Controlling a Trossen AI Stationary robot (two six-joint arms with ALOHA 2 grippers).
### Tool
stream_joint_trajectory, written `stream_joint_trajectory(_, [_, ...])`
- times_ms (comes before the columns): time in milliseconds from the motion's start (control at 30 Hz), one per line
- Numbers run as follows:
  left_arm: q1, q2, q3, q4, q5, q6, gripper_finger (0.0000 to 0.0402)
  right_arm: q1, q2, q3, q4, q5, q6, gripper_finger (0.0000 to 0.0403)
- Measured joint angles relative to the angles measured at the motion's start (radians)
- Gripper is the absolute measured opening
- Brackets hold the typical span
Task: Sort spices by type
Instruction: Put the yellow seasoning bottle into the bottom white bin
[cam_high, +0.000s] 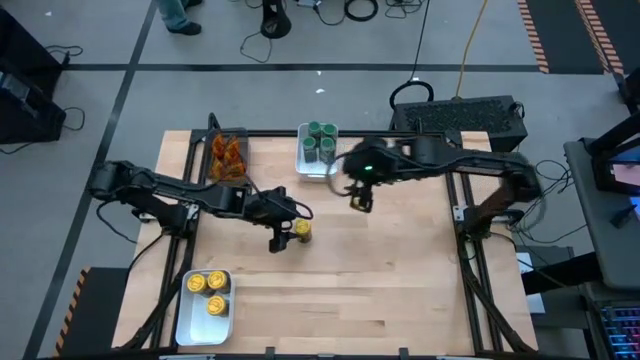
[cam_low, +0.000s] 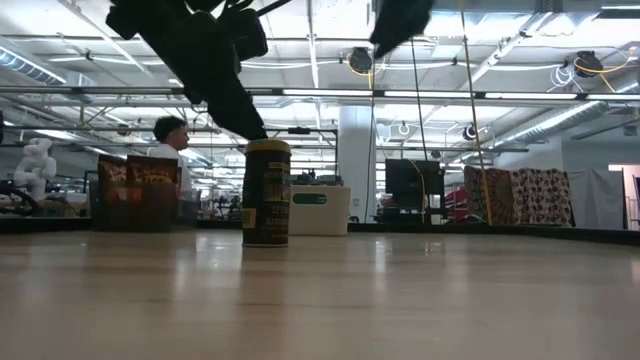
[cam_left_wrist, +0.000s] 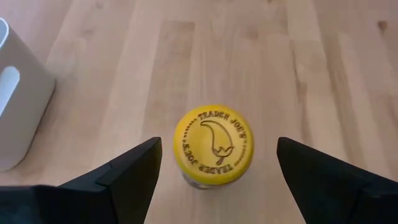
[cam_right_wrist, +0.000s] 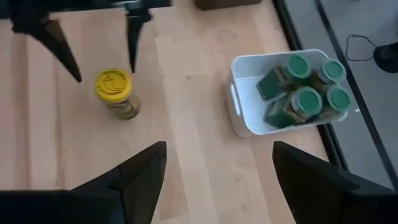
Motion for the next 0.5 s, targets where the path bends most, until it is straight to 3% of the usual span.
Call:
stream_joint_trajectory(133, [0.000,0.021,0.000,0.031,-0.021,0.017,0.0322,-0.023,-0.179,-0.240,0.151,-0.005,0.060,0.0277])
stream_joint_trajectory(233, [0.000,0.030,-0.001,0.054,-0.037,0.022,0.0322,-0.038,-0.274,-0.345,0.194,-0.006,0.109,0.0277])
stream_joint_trajectory(500, [0.000,0.059,0.000,0.062,-0.038,0.022,0.0322,-0.055,-0.382,-0.415,0.186,-0.005,0.149,0.0277])
